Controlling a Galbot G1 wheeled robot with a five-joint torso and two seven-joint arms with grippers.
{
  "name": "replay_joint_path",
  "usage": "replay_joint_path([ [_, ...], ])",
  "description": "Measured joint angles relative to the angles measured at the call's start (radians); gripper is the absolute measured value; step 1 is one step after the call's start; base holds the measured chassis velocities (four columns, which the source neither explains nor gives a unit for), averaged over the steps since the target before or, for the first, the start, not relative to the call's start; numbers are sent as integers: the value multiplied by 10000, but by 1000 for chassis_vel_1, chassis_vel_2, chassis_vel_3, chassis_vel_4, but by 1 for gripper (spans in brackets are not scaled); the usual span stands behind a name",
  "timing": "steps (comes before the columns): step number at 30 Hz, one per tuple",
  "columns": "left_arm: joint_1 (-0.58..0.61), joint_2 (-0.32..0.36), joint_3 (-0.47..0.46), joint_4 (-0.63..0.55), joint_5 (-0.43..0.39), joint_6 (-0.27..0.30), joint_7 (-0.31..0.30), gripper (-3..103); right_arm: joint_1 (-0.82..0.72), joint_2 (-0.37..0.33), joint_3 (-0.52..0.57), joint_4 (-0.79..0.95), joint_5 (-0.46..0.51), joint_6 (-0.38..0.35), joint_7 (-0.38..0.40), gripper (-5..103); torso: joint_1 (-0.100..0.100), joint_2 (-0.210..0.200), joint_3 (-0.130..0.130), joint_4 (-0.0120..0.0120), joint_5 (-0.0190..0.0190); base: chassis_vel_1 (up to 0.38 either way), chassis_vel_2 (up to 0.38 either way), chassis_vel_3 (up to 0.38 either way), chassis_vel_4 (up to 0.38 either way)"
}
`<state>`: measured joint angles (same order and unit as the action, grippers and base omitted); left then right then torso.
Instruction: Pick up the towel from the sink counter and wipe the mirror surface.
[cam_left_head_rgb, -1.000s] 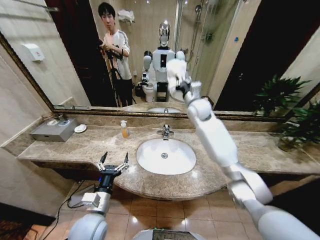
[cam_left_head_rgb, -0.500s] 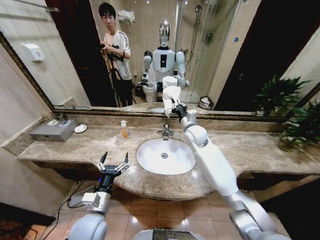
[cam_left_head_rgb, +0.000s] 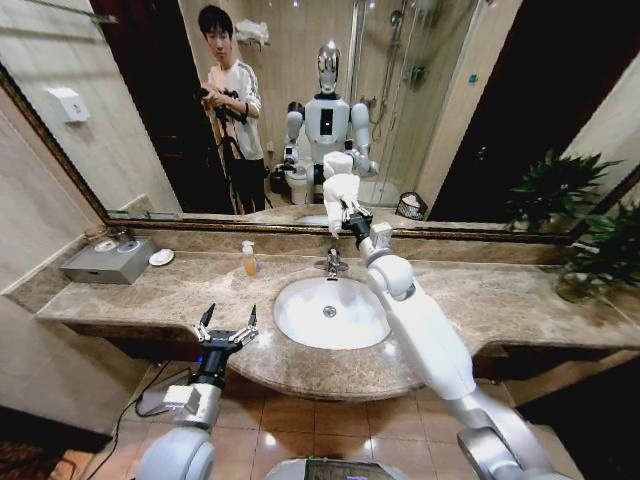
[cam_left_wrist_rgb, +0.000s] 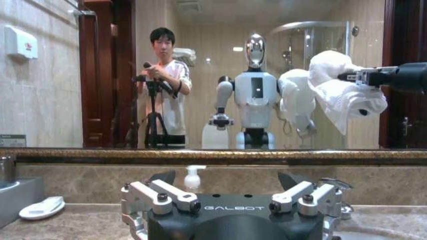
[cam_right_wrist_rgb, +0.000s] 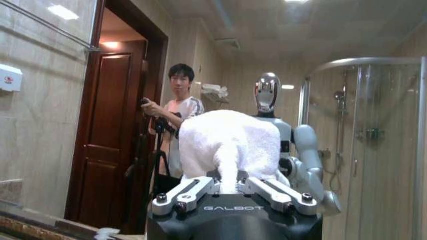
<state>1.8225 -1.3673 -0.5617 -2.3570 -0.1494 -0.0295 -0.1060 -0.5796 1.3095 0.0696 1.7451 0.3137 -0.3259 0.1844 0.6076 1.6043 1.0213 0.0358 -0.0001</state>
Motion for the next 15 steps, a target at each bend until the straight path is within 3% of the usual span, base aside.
replay_joint_path([
  [15,0,3,-2,0,0,0,-4,100,-27,28,-32,-257,54,271,-154,9,0,-1,2,4,-3,165,161,-159,-164],
])
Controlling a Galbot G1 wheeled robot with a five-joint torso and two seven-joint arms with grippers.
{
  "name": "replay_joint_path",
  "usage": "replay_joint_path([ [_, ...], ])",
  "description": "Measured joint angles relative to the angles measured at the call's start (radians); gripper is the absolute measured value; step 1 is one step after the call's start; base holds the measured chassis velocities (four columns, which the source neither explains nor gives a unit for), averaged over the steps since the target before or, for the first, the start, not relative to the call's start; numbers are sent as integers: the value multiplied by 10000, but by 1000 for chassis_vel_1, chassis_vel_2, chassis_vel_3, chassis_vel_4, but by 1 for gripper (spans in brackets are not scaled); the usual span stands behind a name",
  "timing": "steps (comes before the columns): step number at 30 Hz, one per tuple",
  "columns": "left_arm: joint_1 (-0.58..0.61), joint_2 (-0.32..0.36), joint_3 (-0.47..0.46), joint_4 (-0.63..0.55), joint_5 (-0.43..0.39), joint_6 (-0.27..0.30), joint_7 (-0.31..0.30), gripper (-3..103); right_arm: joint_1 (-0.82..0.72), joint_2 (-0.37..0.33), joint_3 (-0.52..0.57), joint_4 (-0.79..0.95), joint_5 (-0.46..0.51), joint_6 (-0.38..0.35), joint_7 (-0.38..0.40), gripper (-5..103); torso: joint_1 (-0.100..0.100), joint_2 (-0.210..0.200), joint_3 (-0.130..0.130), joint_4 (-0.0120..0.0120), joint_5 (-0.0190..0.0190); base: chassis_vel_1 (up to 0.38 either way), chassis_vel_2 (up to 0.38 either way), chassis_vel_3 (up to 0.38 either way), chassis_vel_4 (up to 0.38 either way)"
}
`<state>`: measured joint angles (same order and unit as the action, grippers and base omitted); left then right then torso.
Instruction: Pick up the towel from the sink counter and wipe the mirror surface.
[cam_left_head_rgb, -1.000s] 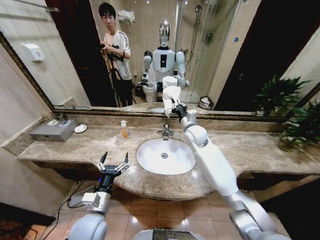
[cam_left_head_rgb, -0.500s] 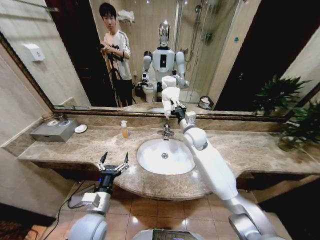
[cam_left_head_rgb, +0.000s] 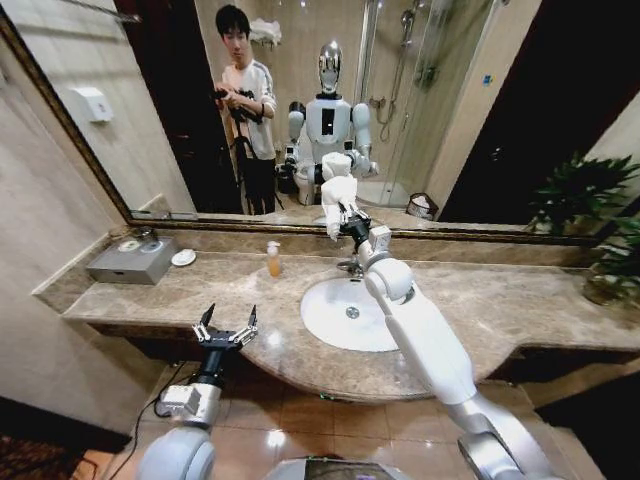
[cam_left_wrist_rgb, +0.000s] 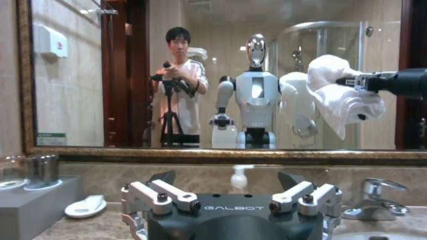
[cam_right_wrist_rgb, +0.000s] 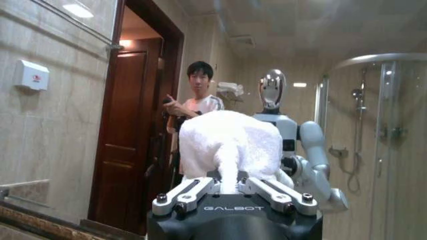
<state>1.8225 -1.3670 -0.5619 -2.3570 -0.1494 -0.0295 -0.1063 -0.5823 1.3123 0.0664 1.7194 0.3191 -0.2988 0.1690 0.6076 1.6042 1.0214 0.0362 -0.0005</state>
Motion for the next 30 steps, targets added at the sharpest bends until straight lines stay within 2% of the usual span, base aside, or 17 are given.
replay_joint_path([
  [4,0,-1,0,0,0,0,0,100,248,34,-75,-232,48,48,-3,9,-1,1,-1,0,1,60,78,-22,-45],
  [9,0,-3,3,0,0,0,4,100,1166,431,-299,-811,142,71,99,9,0,0,0,-12,3,-40,-32,19,10],
  [15,1,-3,3,0,0,0,3,100,3404,1159,-502,-2041,332,74,210,9,1,0,-1,3,-1,-23,-33,19,14],
  [19,0,-3,1,0,0,0,1,100,3893,1508,-498,-2767,200,99,163,9,0,0,-2,0,-2,0,0,0,0],
  [30,0,-3,3,0,0,0,4,100,2158,1596,-479,-3512,-334,528,-125,9,1,0,0,-5,6,0,0,0,0],
])
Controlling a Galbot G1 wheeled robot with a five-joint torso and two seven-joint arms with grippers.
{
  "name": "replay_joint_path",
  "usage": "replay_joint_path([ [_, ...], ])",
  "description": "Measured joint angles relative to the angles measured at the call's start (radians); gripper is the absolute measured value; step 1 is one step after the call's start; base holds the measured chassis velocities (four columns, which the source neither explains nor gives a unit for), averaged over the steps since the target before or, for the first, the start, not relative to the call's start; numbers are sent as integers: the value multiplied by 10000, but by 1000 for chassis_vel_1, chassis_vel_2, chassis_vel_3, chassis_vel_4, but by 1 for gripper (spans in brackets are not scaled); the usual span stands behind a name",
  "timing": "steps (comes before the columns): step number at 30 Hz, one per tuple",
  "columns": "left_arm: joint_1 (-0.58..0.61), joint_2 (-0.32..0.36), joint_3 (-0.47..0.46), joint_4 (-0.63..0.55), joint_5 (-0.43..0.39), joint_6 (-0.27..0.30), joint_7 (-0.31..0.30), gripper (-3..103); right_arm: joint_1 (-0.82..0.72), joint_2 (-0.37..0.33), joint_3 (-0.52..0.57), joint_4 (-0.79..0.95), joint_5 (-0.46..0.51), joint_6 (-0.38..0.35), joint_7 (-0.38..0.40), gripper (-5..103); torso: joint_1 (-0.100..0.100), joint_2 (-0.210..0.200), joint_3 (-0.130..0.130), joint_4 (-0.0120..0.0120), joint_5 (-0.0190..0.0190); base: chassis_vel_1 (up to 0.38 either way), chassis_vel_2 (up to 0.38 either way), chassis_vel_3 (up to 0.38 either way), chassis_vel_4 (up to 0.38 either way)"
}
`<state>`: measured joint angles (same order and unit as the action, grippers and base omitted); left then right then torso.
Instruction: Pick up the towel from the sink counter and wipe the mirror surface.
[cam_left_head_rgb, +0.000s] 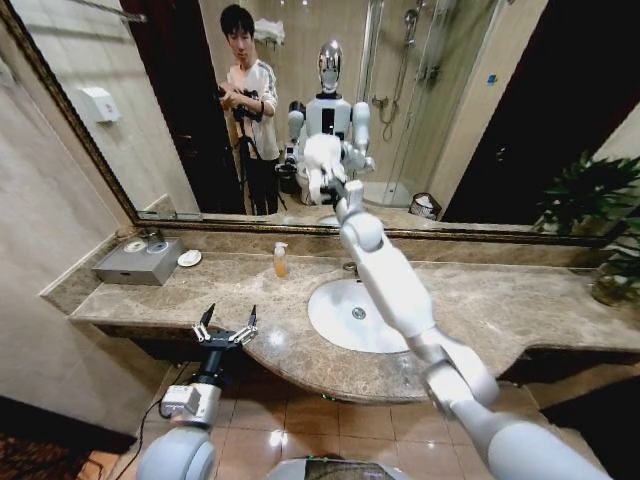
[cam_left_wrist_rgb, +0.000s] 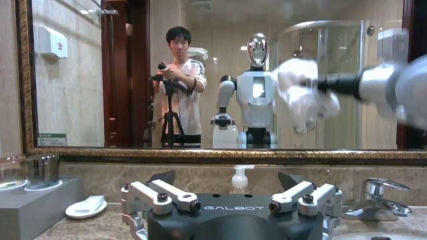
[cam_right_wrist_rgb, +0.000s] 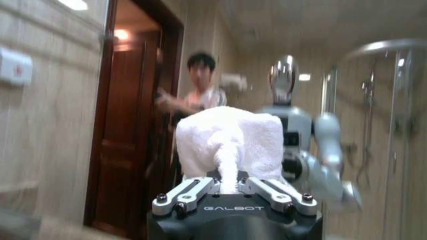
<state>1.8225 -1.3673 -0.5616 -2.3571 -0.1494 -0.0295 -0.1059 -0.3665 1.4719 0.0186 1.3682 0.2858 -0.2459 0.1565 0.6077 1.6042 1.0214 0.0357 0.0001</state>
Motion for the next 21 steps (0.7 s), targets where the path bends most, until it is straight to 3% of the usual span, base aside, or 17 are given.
replay_joint_path([
  [4,0,0,-1,0,-1,0,-2,100,-279,-111,-86,114,-39,12,-37,9,-2,0,0,0,1,0,0,0,0],
  [10,0,0,0,0,0,0,-2,100,1561,-382,-151,148,366,-186,178,9,-2,0,-1,5,-4,0,0,0,0],
  [15,0,0,-1,0,0,0,-2,100,2111,-365,-22,317,558,-476,278,9,-2,1,-2,0,-4,0,0,0,0],
  [21,0,0,-1,0,0,0,-2,100,1562,-211,-131,301,366,-486,338,9,-2,1,-2,5,-3,0,0,0,0],
])
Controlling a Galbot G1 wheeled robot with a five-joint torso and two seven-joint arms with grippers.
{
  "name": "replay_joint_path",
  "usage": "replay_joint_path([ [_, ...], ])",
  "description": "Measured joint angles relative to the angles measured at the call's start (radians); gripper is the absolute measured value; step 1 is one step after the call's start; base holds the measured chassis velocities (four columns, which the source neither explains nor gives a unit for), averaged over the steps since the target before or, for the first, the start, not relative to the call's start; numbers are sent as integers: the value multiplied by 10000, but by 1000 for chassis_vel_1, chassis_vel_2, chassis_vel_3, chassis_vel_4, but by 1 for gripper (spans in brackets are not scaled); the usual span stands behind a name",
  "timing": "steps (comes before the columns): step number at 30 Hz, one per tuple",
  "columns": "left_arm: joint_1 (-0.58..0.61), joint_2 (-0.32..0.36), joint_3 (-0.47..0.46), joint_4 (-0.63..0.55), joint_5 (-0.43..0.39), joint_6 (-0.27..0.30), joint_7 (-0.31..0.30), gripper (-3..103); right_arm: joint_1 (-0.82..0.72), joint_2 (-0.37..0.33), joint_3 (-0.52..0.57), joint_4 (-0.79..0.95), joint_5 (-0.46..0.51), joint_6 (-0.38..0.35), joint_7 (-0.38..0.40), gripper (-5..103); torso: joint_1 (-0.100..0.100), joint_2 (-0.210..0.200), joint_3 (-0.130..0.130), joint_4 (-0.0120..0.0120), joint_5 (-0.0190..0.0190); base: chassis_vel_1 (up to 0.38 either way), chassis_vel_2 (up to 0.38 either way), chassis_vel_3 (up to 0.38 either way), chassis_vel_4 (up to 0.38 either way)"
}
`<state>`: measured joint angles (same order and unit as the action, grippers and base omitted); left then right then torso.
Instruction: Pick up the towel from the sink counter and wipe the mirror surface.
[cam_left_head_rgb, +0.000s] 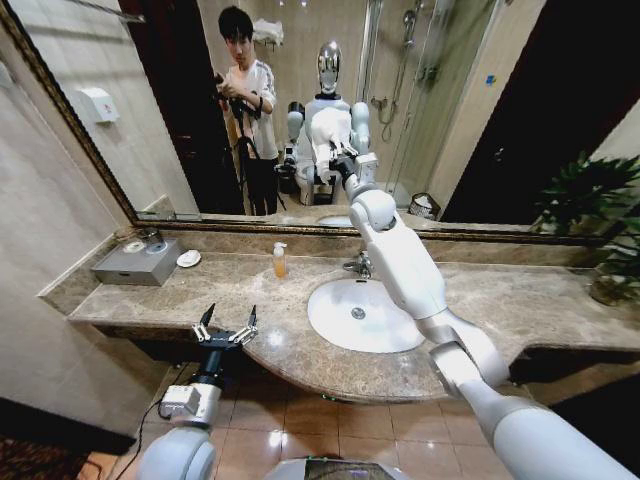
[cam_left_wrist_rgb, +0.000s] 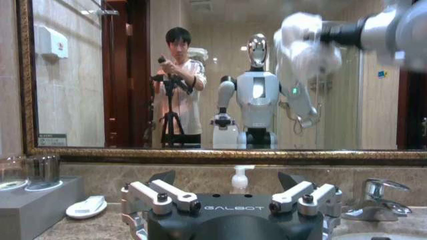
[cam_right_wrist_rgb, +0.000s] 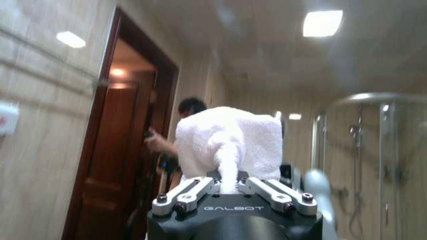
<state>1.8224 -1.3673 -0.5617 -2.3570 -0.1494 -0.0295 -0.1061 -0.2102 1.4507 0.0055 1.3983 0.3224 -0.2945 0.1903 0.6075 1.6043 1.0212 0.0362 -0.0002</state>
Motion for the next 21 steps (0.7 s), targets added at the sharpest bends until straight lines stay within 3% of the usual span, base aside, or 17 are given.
replay_joint_path([
  [4,0,0,0,0,0,0,0,100,-1505,-3,-210,203,-236,173,-28,9,1,-1,3,-4,3,0,0,0,0],
  [9,0,1,0,0,0,0,1,100,-2259,49,-191,244,-279,285,-50,9,1,-1,3,-5,4,0,0,0,0],
  [21,0,0,0,0,0,0,1,100,201,-84,-20,315,202,96,251,9,1,0,0,-1,-1,0,0,0,0],
])
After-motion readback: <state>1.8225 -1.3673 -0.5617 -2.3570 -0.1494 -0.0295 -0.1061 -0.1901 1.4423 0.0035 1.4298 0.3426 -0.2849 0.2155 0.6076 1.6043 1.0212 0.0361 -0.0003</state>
